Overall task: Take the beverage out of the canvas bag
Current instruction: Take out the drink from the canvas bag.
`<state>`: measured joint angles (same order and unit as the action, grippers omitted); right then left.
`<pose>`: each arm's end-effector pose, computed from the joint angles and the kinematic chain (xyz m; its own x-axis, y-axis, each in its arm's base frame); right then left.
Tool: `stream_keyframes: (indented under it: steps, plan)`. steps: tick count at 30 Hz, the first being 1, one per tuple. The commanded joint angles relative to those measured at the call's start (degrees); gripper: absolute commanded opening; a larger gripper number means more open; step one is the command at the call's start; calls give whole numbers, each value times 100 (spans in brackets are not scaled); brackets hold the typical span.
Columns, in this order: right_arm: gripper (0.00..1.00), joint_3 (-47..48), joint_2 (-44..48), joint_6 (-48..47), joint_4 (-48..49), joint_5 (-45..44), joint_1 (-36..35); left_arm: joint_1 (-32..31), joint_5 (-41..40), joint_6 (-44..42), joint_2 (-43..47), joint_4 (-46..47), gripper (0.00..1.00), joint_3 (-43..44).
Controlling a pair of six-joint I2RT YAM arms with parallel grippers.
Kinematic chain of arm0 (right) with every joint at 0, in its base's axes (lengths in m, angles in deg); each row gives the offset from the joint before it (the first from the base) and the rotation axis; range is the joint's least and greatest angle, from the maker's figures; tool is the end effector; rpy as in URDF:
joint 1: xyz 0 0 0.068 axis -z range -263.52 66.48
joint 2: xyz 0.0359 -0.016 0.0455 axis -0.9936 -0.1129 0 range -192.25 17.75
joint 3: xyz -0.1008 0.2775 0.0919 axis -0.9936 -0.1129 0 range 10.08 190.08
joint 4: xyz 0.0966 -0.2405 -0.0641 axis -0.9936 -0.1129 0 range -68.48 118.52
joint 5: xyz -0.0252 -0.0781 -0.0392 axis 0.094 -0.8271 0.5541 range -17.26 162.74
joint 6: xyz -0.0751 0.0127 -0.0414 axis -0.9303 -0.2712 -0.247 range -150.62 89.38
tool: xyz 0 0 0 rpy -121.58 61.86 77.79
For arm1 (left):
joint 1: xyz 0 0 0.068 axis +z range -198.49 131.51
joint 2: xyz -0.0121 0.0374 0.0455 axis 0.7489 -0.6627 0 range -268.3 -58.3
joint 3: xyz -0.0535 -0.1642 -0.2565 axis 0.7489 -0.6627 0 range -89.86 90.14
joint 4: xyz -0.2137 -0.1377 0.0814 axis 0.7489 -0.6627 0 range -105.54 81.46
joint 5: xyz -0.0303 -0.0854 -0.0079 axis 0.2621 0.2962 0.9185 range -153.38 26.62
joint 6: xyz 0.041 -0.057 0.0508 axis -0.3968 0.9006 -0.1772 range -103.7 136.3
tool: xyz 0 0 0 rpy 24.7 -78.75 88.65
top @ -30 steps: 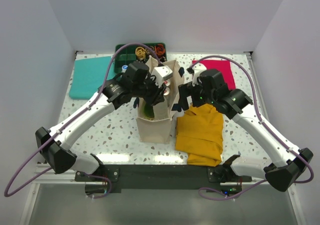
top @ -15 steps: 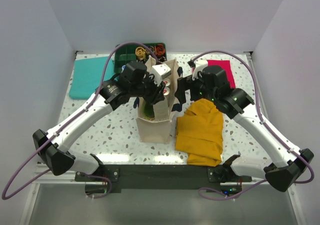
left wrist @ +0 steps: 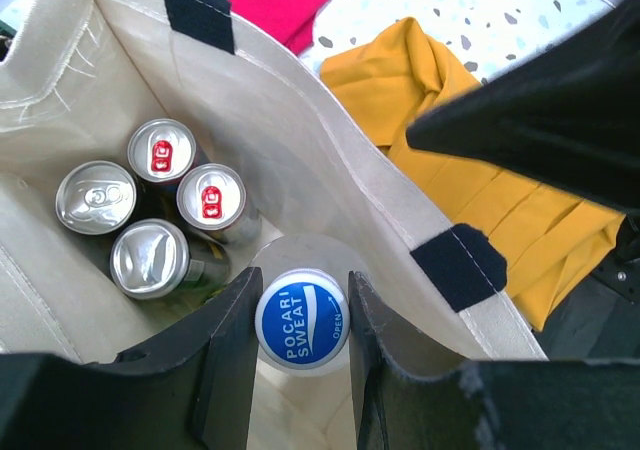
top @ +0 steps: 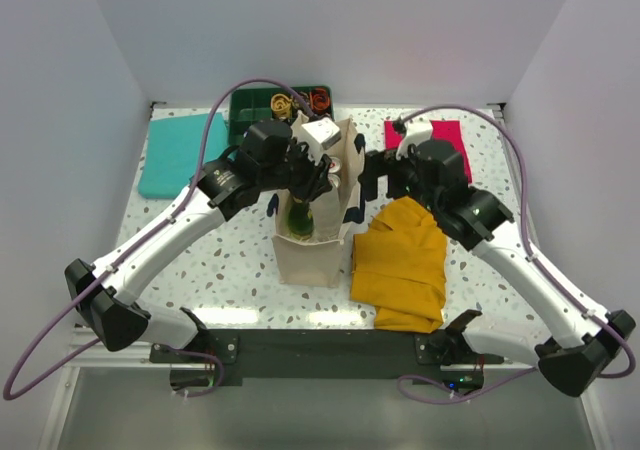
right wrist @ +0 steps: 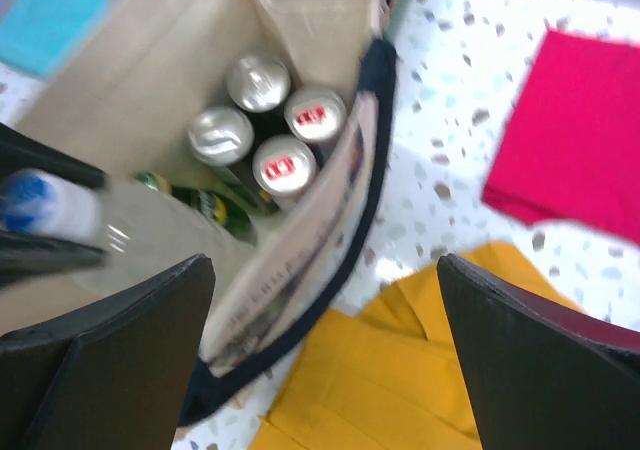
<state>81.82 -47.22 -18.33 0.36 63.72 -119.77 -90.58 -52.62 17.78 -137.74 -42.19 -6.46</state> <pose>0.2280 0.1523 0.4212 -0.3867 -0.0227 -0.9219 -0.3930 0.9085 0.1424 0.2432 -0.2389 0.4130 -0.3875 0.3159 -0.8661 0.7691 0.6288 -0.1148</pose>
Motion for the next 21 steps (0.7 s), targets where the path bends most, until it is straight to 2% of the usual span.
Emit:
stream_keyframes:
  steps: [1, 6, 21]
  plan:
    - [98, -1213, 564, 520, 1067, -356, 13, -28, -136, 178, 482, 1132, 0, 450]
    - [98, -952, 705, 371, 549, -558, 13, -36, -189, 213, 596, 1448, 0, 441]
    - [98, -1251, 1057, 318, 777, -320, 13, -28, -944, 169, 904, 1861, 0, 441]
